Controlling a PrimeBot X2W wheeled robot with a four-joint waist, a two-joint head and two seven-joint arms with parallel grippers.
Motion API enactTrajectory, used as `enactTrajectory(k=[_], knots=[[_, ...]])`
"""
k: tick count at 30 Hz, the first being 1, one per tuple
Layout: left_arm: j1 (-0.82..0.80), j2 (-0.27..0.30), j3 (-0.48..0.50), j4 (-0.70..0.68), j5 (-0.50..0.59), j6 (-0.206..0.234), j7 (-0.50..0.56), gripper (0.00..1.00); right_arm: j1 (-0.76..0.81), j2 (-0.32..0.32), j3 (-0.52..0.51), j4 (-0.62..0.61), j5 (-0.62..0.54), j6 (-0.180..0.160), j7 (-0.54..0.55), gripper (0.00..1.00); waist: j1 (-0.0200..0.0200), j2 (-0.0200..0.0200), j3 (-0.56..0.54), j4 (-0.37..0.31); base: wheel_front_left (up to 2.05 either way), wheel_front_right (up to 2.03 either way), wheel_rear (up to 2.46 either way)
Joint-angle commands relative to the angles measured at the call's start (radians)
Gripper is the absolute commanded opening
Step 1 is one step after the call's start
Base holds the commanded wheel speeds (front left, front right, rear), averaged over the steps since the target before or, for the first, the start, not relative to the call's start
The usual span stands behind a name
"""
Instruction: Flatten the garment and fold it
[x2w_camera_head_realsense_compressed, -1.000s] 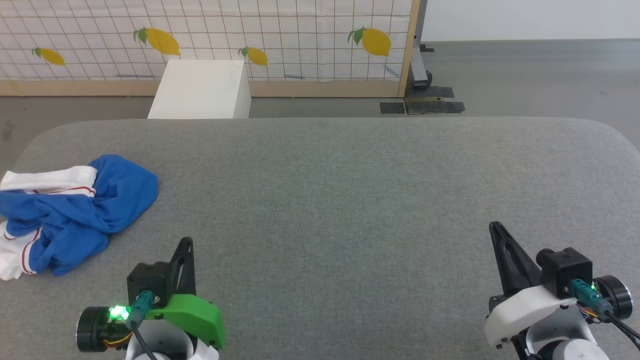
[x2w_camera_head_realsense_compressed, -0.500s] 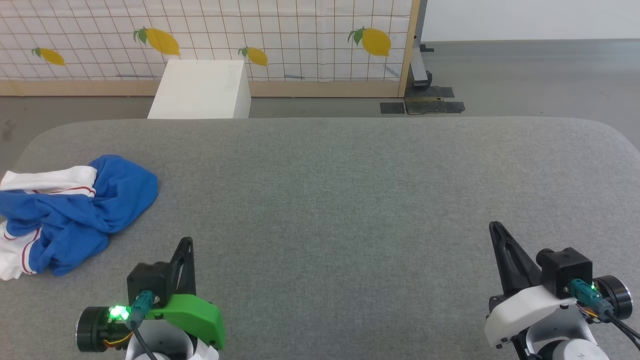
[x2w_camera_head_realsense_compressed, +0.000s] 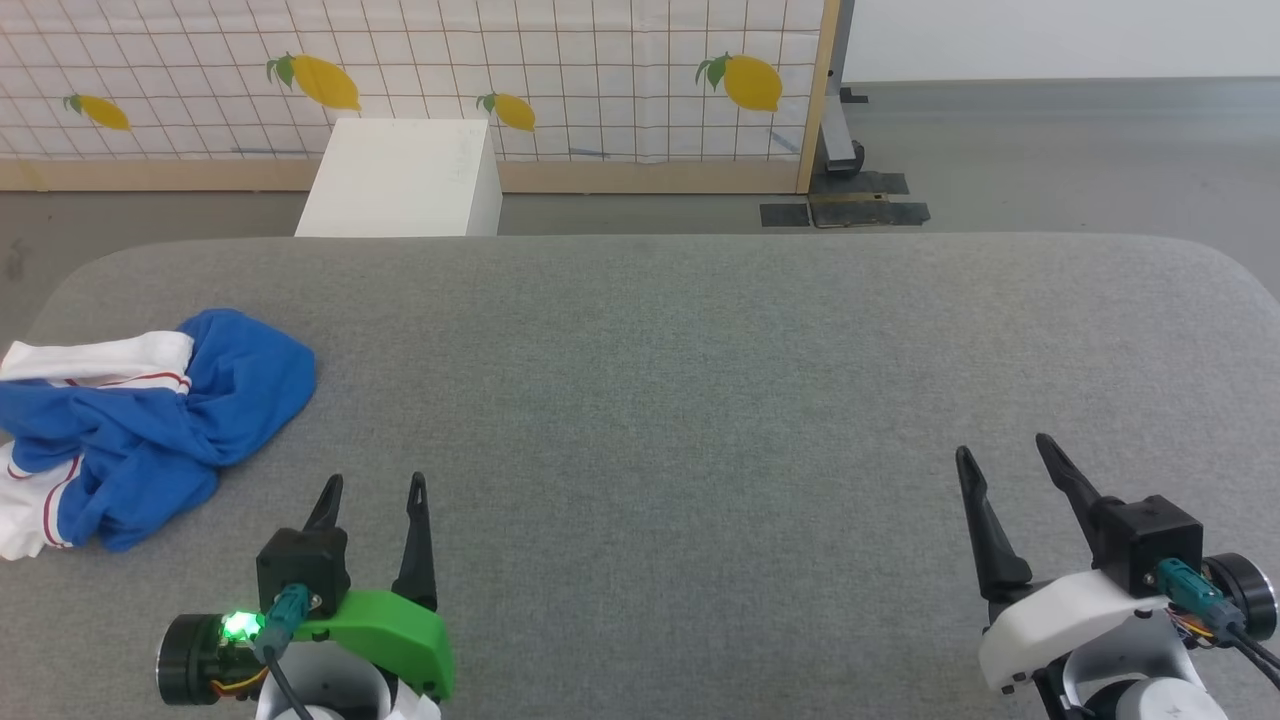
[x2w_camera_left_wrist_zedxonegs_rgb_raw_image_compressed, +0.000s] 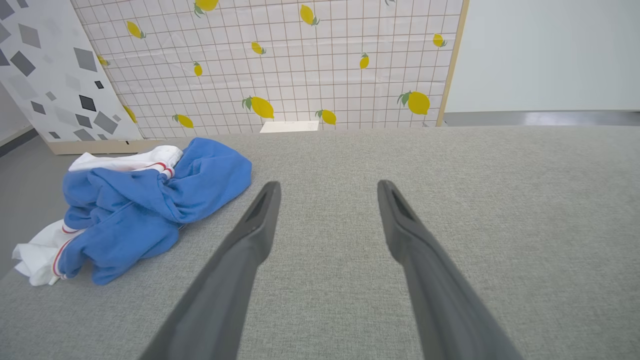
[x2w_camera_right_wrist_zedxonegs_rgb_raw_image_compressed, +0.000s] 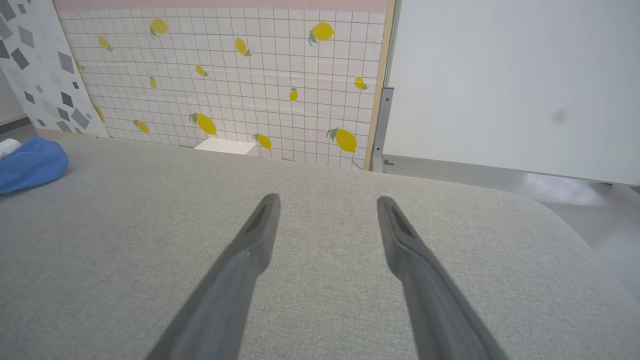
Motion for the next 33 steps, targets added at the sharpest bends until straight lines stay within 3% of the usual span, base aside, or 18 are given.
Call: enactTrajectory(k=[1,33], knots=[[-0.005,0.0,-0.002,0.0,-0.007,0.01,-0.01,1.0,0.0,0.0,-0.007,-0.008,0.012,0.0,-0.012,1.0,0.0,0.0,0.0,0.0,0.0,0.0,0.0],[-0.007,-0.001,-0.024,-0.01,-0.042,0.043,-0.076,1.0,0.025,0.0,-0.038,-0.049,0.094,-0.001,-0.078,1.0,0.0,0.0,-0.001,0.003,0.0,0.0,0.0]])
